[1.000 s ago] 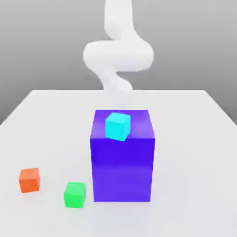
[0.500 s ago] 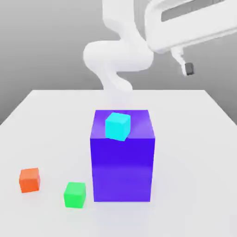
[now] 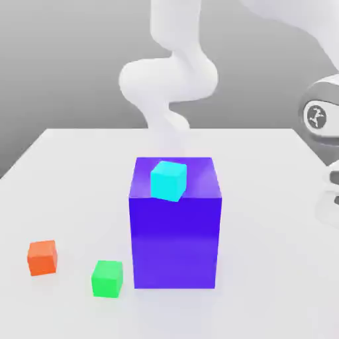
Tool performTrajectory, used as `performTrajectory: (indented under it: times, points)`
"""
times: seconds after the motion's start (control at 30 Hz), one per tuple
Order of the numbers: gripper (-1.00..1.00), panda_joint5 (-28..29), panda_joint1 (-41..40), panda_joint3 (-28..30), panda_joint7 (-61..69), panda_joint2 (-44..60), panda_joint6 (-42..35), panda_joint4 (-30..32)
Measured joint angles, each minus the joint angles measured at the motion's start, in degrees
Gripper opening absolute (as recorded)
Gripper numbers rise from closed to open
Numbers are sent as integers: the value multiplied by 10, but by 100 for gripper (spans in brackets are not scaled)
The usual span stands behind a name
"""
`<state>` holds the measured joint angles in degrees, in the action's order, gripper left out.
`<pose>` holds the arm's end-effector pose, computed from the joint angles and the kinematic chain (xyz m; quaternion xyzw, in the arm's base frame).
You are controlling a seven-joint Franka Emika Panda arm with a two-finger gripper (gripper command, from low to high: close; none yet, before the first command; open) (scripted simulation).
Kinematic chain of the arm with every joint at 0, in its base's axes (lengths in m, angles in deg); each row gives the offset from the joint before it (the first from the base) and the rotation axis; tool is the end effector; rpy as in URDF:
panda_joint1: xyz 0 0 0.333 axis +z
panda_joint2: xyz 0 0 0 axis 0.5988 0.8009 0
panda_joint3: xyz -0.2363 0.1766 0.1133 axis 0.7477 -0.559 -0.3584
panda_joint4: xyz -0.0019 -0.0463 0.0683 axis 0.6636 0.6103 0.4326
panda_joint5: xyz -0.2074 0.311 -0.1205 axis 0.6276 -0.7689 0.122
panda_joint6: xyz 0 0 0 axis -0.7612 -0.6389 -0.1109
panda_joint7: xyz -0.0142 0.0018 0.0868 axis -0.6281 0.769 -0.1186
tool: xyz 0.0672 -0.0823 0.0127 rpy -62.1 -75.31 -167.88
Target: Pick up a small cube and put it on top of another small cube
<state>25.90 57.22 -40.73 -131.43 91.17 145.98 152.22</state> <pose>0.4879 0.3235 0.2393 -0.6403 0.7675 0.0074 0.0298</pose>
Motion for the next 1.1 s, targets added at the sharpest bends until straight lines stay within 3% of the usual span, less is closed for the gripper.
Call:
performTrajectory:
  times: [0.2,0.23,0.43,0.6,1.1]
  points:
    - [0,40,63,44,-97,122,64,-26]
    - [-100,41,66,48,-99,133,72,-29]
    - [-100,43,68,49,-101,139,77,-30]
    - [-100,25,54,32,-82,60,18,-11]
    - [-100,51,-67,50,420,-239,-142,60]
